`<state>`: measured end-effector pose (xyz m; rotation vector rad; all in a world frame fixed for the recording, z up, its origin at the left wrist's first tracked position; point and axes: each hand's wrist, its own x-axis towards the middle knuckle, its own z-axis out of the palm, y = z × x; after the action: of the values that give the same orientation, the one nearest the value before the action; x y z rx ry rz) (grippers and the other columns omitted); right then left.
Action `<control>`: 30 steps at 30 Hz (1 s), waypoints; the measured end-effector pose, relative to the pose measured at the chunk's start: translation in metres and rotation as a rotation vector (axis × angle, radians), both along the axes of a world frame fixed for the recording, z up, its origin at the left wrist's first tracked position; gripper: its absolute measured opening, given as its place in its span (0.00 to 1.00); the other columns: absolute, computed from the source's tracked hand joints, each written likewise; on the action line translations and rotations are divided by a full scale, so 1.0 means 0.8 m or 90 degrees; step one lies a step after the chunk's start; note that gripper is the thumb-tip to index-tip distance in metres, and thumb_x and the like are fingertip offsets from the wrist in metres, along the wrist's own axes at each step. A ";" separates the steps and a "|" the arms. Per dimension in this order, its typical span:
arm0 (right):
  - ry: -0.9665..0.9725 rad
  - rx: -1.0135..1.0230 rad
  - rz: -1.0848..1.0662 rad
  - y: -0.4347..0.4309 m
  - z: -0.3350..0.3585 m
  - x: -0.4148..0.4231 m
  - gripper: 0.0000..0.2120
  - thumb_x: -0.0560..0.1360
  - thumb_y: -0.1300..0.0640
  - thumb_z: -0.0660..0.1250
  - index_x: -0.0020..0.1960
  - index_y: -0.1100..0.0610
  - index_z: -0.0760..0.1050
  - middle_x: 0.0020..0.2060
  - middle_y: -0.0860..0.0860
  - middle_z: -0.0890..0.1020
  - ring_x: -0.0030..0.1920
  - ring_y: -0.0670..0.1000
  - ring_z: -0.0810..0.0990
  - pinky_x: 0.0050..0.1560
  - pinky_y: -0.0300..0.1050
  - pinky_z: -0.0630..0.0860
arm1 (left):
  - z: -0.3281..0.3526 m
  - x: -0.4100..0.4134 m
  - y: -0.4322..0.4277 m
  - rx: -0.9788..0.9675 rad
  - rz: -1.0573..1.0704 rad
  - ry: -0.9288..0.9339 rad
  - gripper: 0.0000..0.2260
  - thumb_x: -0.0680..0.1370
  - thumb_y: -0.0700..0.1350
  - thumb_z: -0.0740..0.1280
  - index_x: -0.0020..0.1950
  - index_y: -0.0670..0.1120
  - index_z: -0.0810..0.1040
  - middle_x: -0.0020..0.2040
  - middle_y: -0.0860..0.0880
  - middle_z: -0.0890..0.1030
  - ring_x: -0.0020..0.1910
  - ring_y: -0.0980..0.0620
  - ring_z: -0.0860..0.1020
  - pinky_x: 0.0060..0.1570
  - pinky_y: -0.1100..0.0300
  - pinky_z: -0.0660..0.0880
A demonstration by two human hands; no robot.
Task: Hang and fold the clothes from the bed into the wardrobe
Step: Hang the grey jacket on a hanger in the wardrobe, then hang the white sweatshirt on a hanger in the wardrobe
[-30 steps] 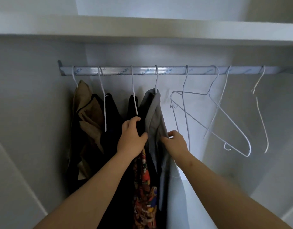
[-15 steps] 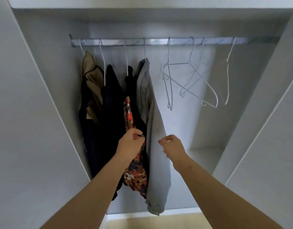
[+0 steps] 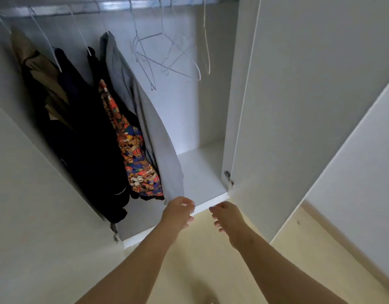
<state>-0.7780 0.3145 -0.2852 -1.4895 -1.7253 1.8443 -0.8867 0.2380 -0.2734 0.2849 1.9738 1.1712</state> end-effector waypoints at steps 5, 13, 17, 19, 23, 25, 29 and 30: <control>-0.042 -0.057 -0.118 -0.082 -0.032 0.090 0.04 0.75 0.61 0.62 0.41 0.58 0.70 0.31 0.50 0.73 0.28 0.48 0.69 0.27 0.37 0.63 | -0.035 0.087 -0.062 -0.025 -0.099 -0.045 0.04 0.76 0.39 0.62 0.45 0.45 0.75 0.35 0.48 0.75 0.28 0.53 0.71 0.25 0.66 0.63; -0.095 -0.183 -0.318 -0.213 -0.080 0.263 0.07 0.76 0.61 0.60 0.40 0.57 0.68 0.32 0.51 0.74 0.28 0.48 0.70 0.25 0.35 0.62 | -0.081 0.227 -0.144 -0.074 -0.231 -0.067 0.06 0.76 0.38 0.62 0.40 0.46 0.74 0.36 0.47 0.76 0.31 0.52 0.74 0.31 0.62 0.67; -0.099 -0.197 -0.426 -0.254 -0.082 0.342 0.07 0.77 0.58 0.59 0.41 0.57 0.70 0.34 0.51 0.75 0.30 0.49 0.72 0.31 0.38 0.65 | -0.086 0.290 -0.155 -0.087 -0.335 -0.051 0.06 0.76 0.39 0.61 0.41 0.48 0.75 0.36 0.49 0.76 0.31 0.52 0.75 0.33 0.61 0.69; -0.093 -0.201 -0.485 -0.272 -0.080 0.383 0.06 0.77 0.58 0.58 0.41 0.57 0.70 0.34 0.51 0.75 0.30 0.49 0.72 0.31 0.38 0.65 | -0.089 0.331 -0.158 -0.093 -0.397 -0.030 0.05 0.76 0.40 0.61 0.42 0.48 0.75 0.36 0.50 0.76 0.32 0.53 0.76 0.33 0.62 0.69; -0.054 -0.214 -0.602 -0.318 -0.077 0.472 0.07 0.77 0.59 0.58 0.41 0.56 0.70 0.33 0.51 0.74 0.29 0.49 0.71 0.31 0.38 0.64 | -0.092 0.435 -0.174 -0.098 -0.520 -0.007 0.05 0.77 0.42 0.62 0.42 0.48 0.74 0.36 0.50 0.77 0.33 0.53 0.76 0.33 0.62 0.70; -0.036 -0.217 -0.655 -0.349 -0.077 0.524 0.07 0.76 0.60 0.59 0.40 0.56 0.70 0.32 0.50 0.75 0.29 0.48 0.72 0.31 0.37 0.65 | -0.094 0.496 -0.188 -0.105 -0.580 -0.006 0.06 0.77 0.42 0.62 0.40 0.49 0.73 0.36 0.50 0.76 0.32 0.53 0.76 0.32 0.62 0.70; -0.024 -0.231 -0.759 -0.426 -0.080 0.646 0.06 0.76 0.61 0.59 0.41 0.56 0.71 0.32 0.50 0.74 0.29 0.48 0.71 0.31 0.38 0.66 | -0.097 0.624 -0.226 -0.126 -0.673 -0.004 0.08 0.77 0.40 0.61 0.39 0.49 0.73 0.33 0.50 0.75 0.31 0.53 0.73 0.31 0.64 0.66; -0.025 -0.234 -0.784 -0.447 -0.081 0.679 0.06 0.76 0.60 0.58 0.41 0.56 0.71 0.33 0.50 0.74 0.29 0.48 0.71 0.31 0.38 0.66 | -0.098 0.657 -0.239 -0.129 -0.687 -0.003 0.08 0.77 0.39 0.61 0.39 0.49 0.73 0.33 0.50 0.74 0.30 0.53 0.72 0.30 0.64 0.65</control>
<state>-0.2345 -0.0431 -0.3497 -1.9975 -0.1902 1.3808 -0.3608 0.0465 -0.3517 1.0619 1.5168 0.2647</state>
